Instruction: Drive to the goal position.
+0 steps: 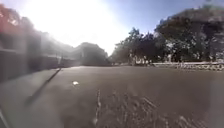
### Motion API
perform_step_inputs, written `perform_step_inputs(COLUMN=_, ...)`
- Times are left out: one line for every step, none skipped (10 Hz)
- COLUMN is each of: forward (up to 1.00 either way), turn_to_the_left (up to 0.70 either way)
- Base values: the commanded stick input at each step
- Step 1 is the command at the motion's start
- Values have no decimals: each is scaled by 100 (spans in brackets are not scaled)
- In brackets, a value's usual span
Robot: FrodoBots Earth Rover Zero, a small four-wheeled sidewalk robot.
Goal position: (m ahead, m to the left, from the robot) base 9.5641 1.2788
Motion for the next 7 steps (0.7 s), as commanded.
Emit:
perform_step_inputs(forward=100, turn_to_the_left=0)
perform_step_inputs(forward=100, turn_to_the_left=0)
perform_step_inputs(forward=100, turn_to_the_left=0)
perform_step_inputs(forward=100, turn_to_the_left=0)
perform_step_inputs(forward=100, turn_to_the_left=0)
perform_step_inputs(forward=100, turn_to_the_left=0)
perform_step_inputs(forward=100, turn_to_the_left=0)
